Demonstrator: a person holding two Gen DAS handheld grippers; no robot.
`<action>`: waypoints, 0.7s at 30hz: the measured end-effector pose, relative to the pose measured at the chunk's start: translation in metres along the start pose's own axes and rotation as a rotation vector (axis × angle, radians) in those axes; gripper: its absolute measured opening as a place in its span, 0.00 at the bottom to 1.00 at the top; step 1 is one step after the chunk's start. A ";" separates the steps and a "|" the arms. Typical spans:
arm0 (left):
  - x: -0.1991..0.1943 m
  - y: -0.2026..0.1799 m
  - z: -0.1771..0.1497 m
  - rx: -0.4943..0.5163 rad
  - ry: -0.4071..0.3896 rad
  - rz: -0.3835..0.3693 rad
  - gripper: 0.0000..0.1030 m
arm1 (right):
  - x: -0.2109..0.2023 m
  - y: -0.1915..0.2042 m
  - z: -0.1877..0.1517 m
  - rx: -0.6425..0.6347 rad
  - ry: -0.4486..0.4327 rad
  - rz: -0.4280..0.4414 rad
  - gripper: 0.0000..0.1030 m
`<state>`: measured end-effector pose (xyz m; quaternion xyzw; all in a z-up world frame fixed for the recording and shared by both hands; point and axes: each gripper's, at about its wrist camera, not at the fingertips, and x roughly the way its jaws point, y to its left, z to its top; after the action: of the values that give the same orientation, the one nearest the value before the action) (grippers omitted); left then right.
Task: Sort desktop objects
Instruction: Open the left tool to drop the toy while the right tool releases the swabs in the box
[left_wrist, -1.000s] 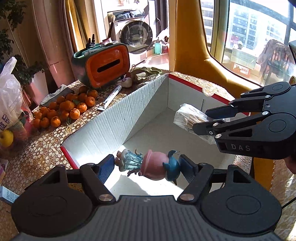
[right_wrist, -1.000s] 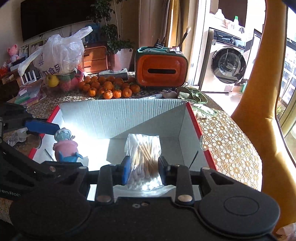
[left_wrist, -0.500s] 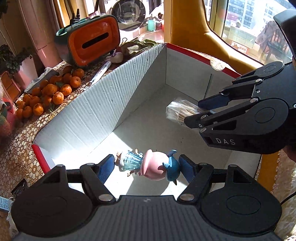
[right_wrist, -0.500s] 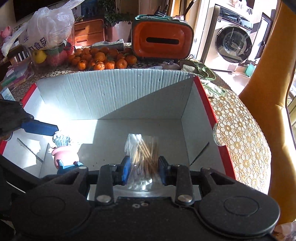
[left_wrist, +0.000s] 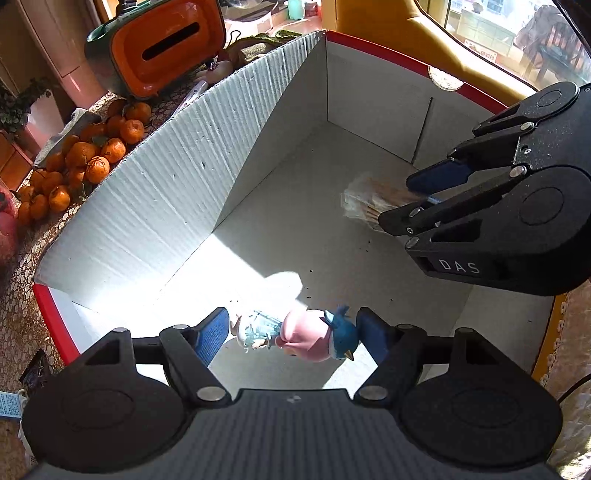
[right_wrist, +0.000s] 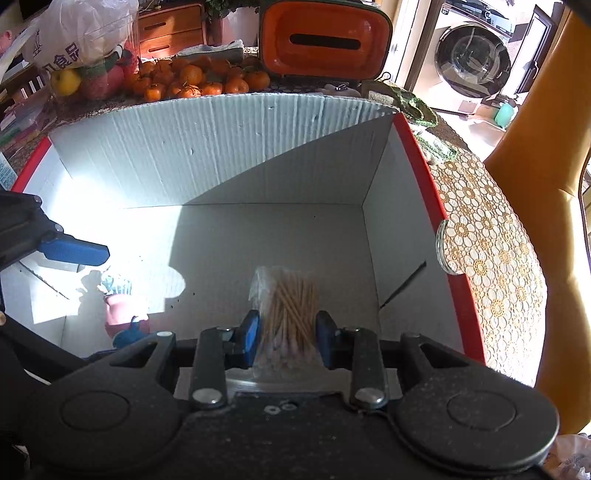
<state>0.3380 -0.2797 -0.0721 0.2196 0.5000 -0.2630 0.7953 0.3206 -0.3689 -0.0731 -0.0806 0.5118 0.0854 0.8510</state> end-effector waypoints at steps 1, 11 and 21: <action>0.001 0.000 0.000 0.002 0.003 -0.002 0.74 | 0.001 0.000 0.000 -0.001 0.004 0.000 0.31; 0.000 0.002 -0.001 -0.007 0.001 -0.022 0.74 | 0.004 0.000 0.001 0.010 0.029 0.012 0.36; -0.027 0.003 -0.003 -0.050 -0.072 -0.039 0.74 | -0.024 -0.005 0.000 0.043 -0.027 0.033 0.44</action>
<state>0.3282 -0.2696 -0.0482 0.1802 0.4817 -0.2735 0.8128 0.3107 -0.3751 -0.0510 -0.0526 0.5030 0.0895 0.8580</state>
